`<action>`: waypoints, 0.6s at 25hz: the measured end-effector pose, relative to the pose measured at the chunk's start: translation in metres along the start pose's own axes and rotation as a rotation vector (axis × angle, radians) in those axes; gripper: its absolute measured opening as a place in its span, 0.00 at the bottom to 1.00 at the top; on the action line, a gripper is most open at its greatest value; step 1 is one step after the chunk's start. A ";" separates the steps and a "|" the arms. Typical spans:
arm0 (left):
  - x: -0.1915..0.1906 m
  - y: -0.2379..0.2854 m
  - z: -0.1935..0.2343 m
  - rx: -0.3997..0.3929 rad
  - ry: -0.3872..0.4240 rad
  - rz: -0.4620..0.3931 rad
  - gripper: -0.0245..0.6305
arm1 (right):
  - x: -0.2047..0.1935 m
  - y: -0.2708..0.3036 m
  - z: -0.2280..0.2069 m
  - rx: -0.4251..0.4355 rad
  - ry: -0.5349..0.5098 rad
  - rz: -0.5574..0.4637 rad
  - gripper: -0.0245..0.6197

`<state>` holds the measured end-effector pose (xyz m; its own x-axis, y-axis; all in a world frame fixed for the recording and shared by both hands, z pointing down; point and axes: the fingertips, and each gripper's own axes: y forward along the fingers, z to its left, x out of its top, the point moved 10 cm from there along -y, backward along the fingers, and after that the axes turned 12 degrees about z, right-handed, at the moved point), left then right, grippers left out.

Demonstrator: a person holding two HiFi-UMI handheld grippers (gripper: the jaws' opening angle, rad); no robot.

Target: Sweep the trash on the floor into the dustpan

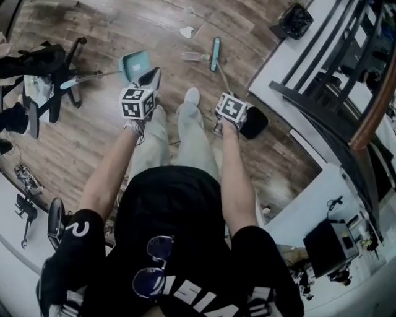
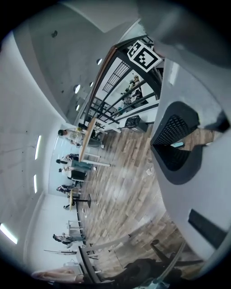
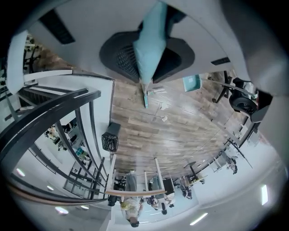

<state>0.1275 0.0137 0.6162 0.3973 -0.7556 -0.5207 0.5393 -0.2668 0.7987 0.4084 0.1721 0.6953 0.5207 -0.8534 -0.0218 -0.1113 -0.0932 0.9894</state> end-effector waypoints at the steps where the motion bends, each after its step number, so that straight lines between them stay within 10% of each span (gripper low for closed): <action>1: -0.003 -0.002 0.005 0.001 -0.010 0.000 0.03 | -0.002 0.000 0.002 -0.027 -0.010 0.012 0.17; 15: -0.053 -0.063 0.102 0.107 -0.160 -0.052 0.03 | -0.015 0.018 0.097 0.017 -0.133 0.000 0.17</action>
<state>-0.0035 0.0092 0.6245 0.2433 -0.8227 -0.5138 0.4707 -0.3630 0.8042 0.3163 0.1339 0.6991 0.4039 -0.9138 -0.0421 -0.1262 -0.1013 0.9868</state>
